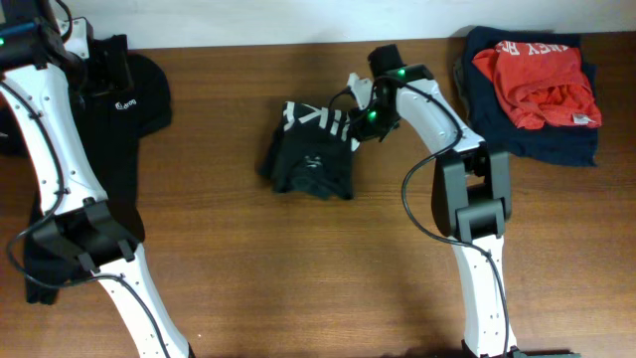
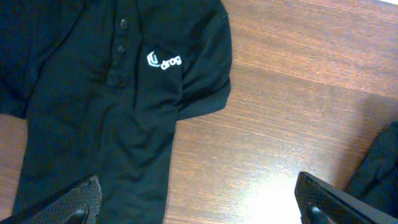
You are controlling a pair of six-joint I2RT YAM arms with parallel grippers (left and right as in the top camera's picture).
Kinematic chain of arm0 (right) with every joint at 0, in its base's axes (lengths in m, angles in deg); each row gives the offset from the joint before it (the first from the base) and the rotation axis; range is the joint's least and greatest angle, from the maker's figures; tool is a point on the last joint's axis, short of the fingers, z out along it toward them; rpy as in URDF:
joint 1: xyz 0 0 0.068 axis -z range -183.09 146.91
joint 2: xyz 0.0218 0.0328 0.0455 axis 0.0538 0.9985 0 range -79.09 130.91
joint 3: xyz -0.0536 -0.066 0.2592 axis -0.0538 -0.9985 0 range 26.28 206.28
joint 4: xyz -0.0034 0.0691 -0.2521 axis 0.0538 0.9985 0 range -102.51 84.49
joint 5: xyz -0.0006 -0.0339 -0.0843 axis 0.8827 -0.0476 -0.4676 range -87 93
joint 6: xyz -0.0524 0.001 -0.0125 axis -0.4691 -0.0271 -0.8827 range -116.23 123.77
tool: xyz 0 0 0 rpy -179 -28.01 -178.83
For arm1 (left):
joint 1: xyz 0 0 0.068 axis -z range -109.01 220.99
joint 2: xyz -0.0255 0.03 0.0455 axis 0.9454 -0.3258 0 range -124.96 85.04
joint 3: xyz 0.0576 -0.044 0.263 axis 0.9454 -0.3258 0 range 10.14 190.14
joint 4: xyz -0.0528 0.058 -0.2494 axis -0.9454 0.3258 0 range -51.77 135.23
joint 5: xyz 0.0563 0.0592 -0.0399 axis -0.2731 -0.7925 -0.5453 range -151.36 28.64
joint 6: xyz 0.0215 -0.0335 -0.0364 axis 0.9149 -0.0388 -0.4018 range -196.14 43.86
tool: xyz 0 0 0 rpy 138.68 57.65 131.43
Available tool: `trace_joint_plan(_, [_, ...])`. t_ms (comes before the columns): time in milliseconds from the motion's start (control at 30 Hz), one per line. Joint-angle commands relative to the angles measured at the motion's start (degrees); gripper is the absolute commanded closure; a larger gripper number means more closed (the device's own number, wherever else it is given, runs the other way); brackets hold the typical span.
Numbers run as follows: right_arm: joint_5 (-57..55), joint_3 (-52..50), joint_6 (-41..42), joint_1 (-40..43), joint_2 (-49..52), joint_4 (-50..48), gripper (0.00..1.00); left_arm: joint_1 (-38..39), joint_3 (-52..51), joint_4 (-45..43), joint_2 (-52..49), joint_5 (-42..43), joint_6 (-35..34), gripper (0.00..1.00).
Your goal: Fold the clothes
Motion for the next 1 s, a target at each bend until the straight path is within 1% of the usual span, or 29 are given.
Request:
trace_joint_plan(0, [-4.92, 3.32, -1.55, 2.54, 2.64, -0.26, 0.93, 0.94, -0.37, -0.52, -0.72, 0.85, -0.59, 0.01])
trace_joint_plan(67, [-4.46, 8.24, -1.31, 3.26, 2.64, 3.37, 0.71, 1.20, -0.39, -0.74, -0.72, 0.85, -0.59, 0.01])
trace_joint_plan(100, [-3.93, 11.32, -1.29, 3.56, 2.64, 6.03, 0.50, 1.33, -0.37, -0.94, -0.72, 0.85, -0.59, 0.01])
trace_joint_plan(133, [-3.13, 14.91, -0.72, 3.80, 2.62, 9.14, 0.37, 1.40, -0.37, -1.01, -0.72, 0.85, -0.59, 0.01])
trace_joint_plan(167, [-2.05, 19.50, 0.63, 4.00, 2.54, 13.11, 0.30, 1.46, -0.39, -1.16, -0.74, 0.85, -0.59, 0.01])
trace_joint_plan(200, [-1.18, 22.64, 1.44, 4.15, 2.54, 15.93, 0.27, 1.46, -0.39, -1.20, -0.72, 0.85, -0.59, 0.01])
trace_joint_plan(233, [1.18, 29.27, 3.65, 4.20, 2.54, 21.90, 0.21, 1.49, -0.39, -1.27, -0.74, 0.85, -0.59, 0.01])
trace_joint_plan(267, [2.01, 31.50, 4.63, 4.20, 2.54, 23.89, 0.19, 1.49, -0.39, -1.27, -0.72, 0.85, -0.59, 0.01])
trace_joint_plan(300, [4.37, 36.46, 7.02, 4.17, 2.54, 28.30, 0.18, 1.49, -0.37, -1.27, -0.72, 0.85, -0.59, 0.01])
trace_joint_plan(400, [8.04, 45.38, 12.85, 3.15, 2.54, 36.63, 0.14, 1.49, -0.37, -1.36, -0.72, 0.83, -0.57, 0.01])
trace_joint_plan(500, [8.37, 48.33, 18.75, 0.83, 2.54, 41.97, 0.12, 1.49, -0.37, -1.38, -0.74, 0.83, -0.57, 0.01])
trace_joint_plan(600, [8.09, 47.12, 24.04, -3.21, 2.56, 42.58, 0.11, 1.49, -0.37, -1.38, -0.72, 0.79, -0.55, 0.01])
trace_joint_plan(700, [6.62, 46.18, 26.64, -7.67, 2.89, 42.58, 0.11, 1.42, -0.37, -1.33, -0.72, 0.59, -0.09, 0.01])
trace_joint_plan(867, [-0.42, 44.15, 27.28, -15.96, 2.93, 41.55, 0.12, 1.20, -0.39, -1.36, -0.72, -1.38, 0.11, 0.01])
trace_joint_plan(900, [-1.84, 43.76, 27.26, -17.53, 2.99, 40.48, 0.13, 1.05, -0.37, -1.36, -0.72, -2.19, 0.11, 0.01])
trace_joint_plan(933, [-4.44, 43.04, 27.23, -19.67, 3.02, 38.14, 0.16, 0.74, -0.37, -1.36, -0.74, -2.91, 0.11, 0.01])
trace_joint_plan(967, [-5.25, 42.71, 27.21, -20.33, 3.06, 37.16, 0.18, 0.55, -0.37, -1.38, -0.74, -3.02, 0.11, 0.01])
